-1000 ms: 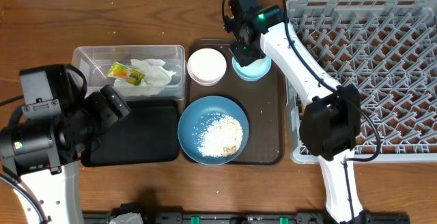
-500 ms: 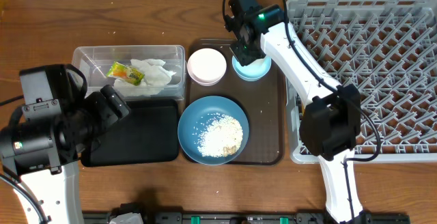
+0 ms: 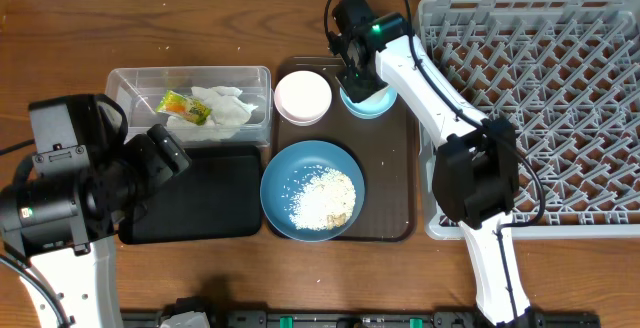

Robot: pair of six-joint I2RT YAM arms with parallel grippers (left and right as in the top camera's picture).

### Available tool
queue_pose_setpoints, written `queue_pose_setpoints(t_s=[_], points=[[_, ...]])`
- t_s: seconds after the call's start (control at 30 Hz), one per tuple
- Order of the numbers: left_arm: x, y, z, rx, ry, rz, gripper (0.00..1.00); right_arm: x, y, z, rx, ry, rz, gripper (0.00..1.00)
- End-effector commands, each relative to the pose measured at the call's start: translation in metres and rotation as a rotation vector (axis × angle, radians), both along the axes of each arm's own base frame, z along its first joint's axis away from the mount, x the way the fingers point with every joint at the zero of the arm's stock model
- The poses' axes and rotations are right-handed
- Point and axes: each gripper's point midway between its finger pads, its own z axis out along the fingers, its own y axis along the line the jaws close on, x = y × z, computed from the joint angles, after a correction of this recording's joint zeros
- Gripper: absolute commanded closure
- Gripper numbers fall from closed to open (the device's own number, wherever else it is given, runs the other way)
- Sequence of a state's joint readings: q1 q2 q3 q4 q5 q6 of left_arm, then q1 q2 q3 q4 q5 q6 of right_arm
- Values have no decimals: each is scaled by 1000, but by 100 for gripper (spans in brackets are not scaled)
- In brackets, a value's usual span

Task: Sort waste into correct bins and load items into the dishwasher rack
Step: 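Lower the right gripper, grasp the white cup and lift it, then carry the white cup right over the dish rack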

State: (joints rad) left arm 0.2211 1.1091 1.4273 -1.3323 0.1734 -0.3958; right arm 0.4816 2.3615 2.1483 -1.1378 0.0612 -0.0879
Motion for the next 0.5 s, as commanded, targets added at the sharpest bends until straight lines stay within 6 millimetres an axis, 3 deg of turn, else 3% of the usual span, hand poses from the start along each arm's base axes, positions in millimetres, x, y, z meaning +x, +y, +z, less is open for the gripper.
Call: queue_pose_setpoints(t_s=[0.0, 0.03, 0.23, 0.47], points=[[1, 3, 5, 10, -11, 11, 9, 0, -3, -2, -11, 2, -9, 94], [1, 3, 5, 10, -11, 11, 9, 1, -3, -2, -10, 0, -10, 99], [1, 3, 5, 10, -11, 11, 9, 7, 0, 17, 10, -37, -10, 99], [1, 3, 5, 10, -11, 11, 9, 14, 10, 97, 136, -178, -34, 99]])
